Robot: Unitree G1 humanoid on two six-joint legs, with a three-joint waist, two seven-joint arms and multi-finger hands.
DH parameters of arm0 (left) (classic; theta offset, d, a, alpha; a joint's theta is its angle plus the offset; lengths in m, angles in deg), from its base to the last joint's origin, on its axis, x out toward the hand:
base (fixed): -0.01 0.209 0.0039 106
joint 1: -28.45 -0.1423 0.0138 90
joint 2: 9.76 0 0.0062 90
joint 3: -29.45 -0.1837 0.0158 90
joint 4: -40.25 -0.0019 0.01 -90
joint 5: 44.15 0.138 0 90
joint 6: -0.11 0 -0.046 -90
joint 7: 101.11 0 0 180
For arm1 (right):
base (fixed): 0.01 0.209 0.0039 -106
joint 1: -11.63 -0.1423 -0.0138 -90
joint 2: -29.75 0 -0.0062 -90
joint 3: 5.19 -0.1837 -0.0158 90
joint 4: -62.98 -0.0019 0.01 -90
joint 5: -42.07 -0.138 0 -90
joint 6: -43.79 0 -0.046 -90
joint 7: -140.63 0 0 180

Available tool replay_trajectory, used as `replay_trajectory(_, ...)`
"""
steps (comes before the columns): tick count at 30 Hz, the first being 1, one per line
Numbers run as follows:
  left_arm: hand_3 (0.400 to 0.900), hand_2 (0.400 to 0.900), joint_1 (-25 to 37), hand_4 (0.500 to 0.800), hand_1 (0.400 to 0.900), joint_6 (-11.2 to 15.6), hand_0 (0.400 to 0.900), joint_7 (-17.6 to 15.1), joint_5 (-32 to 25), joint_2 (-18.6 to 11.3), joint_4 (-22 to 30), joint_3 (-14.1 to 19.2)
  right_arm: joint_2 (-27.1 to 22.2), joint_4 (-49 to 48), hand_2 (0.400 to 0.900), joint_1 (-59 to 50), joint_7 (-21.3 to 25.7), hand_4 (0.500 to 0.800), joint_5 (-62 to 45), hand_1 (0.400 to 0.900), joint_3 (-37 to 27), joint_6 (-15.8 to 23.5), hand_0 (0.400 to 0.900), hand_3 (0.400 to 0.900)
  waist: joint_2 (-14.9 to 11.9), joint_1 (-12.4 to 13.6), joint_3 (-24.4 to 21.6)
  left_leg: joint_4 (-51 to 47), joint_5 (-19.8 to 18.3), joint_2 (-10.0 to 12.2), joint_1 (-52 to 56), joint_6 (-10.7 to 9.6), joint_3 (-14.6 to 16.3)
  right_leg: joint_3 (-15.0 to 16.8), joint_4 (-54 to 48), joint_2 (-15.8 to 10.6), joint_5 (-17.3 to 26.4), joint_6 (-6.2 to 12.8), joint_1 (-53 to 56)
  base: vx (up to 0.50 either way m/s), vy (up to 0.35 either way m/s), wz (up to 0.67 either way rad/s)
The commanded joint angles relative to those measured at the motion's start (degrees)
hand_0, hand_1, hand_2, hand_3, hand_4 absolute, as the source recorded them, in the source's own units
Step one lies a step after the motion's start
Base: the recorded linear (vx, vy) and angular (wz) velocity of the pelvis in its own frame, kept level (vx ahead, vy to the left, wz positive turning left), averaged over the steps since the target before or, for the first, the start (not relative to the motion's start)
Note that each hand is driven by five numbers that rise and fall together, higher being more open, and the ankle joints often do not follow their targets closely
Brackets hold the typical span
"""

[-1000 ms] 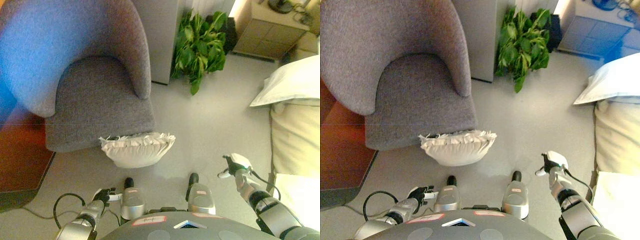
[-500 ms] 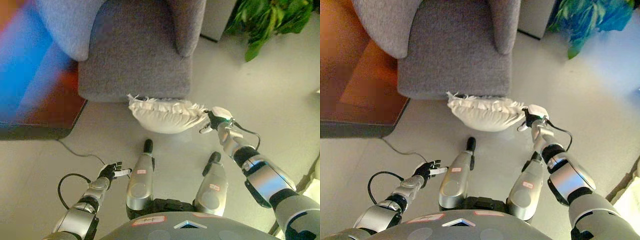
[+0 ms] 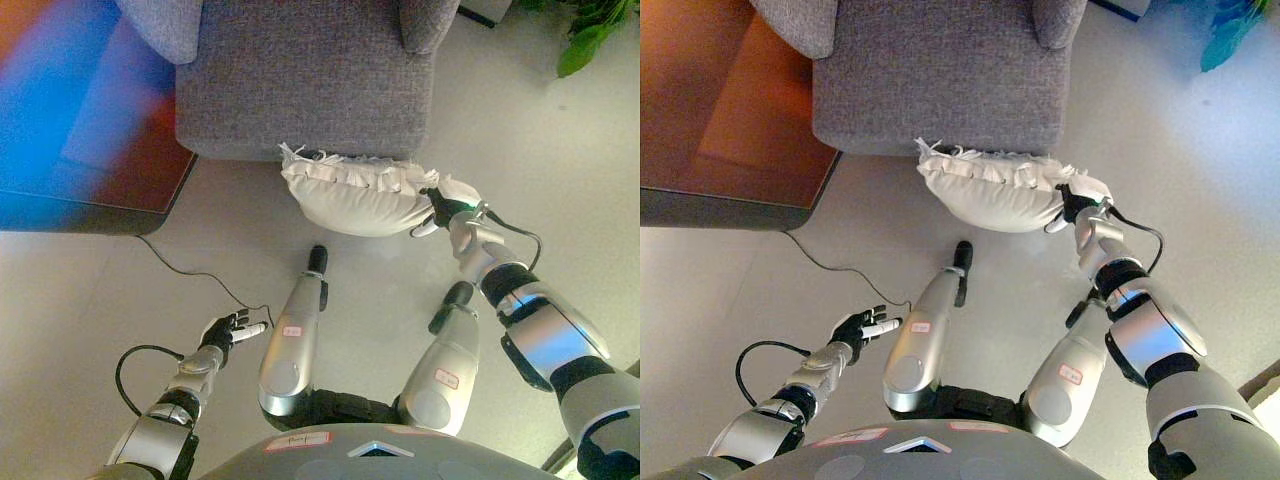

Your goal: Pick up the pillow and put it on the sofa.

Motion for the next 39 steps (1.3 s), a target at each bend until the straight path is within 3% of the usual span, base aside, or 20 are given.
replay_trajectory(1, 0.9, 0.9, -5.3, 0.8, 0.9, 1.0, 0.9, -0.6, -1.9, -3.6, -0.1, -0.1, -3.5, -2.4, 0.9, -7.7, 4.1, 0.8, -1.4, 0.9, 0.4, 1.7, 0.9, 0.9, 0.5, 1.3, -0.2, 1.8, -3.5, 4.2, 1.0, -1.6, -3.0, 6.2, -6.2, -4.2, 7.7, 2.97, -0.9, -0.02, 0.05, -0.06)
replay_trajectory(8, 0.9, 0.9, -5.9, 0.8, 0.9, 1.3, 0.9, -1.0, -3.1, -2.7, 0.5, -0.6, -3.7, -3.7, 0.9, -10.1, 8.9, 0.8, -4.1, 0.9, -0.2, -0.4, 0.9, 0.9, 0.7, 1.2, 0.0, 3.4, -3.8, 4.1, -1.1, -1.4, -3.1, 7.6, -5.5, -3.5, 7.5, 2.97, -2.1, -0.02, 0.044, -0.05)
replay_trajectory(13, 0.9, 0.9, -5.9, 0.8, 0.9, 1.1, 0.9, -1.0, -3.9, -2.6, 1.5, -1.3, -3.4, -3.7, 0.9, -11.5, 6.9, 0.8, -4.1, 0.9, 0.4, -0.2, 0.9, 0.9, 1.5, 1.3, 0.3, 4.2, -3.7, 3.9, -2.4, -1.2, -3.4, 8.5, -4.4, -3.0, 6.9, 2.97, -3.6, -0.01, 0.036, 0.02)
replay_trajectory(23, 0.9, 0.9, -5.9, 0.8, 0.9, 1.1, 0.9, -1.7, -7.0, -3.1, 4.5, -0.8, -3.4, -2.2, 0.9, -19.3, -1.6, 0.8, -6.5, 0.9, 3.7, -0.2, 0.9, 0.9, 3.5, 2.8, 2.9, 6.8, -3.2, 2.3, -8.3, -0.8, -4.1, 9.6, -2.3, -3.4, 7.3, 2.97, -9.4, -0.04, 0.047, 0.04)
replay_trajectory(39, 0.9, 0.9, -9.0, 0.8, 0.9, 5.7, 0.9, -1.4, -9.8, -3.1, 9.3, 0.6, -0.4, -0.8, 0.9, -27.8, -3.1, 0.8, -7.6, 0.9, 5.7, -2.1, 0.9, 0.9, 6.7, 6.1, 2.9, 13.2, -2.9, -0.2, -21.6, 0.6, -4.4, 9.9, 4.2, -3.0, 6.5, 1.81, -22.0, -0.05, 0.025, 0.07)
